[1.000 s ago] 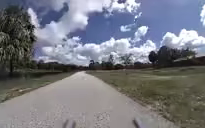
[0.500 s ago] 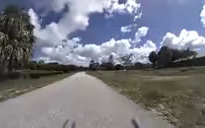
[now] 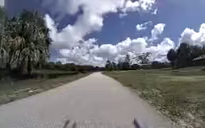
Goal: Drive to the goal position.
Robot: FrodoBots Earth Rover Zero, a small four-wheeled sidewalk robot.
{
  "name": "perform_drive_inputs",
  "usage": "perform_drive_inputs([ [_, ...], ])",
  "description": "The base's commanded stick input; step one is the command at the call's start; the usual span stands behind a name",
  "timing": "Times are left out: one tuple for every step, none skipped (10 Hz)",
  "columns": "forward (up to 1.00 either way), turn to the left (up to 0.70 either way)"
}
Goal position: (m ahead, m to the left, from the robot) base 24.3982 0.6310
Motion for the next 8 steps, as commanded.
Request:
perform_drive_inputs([
  [0.70, 0.00],
  [0.70, 0.00],
  [0.70, 0.00],
  [0.70, 0.00],
  [0.70, 0.00],
  [0.70, 0.00],
  [0.70, 0.00],
  [0.70, 0.00],
])
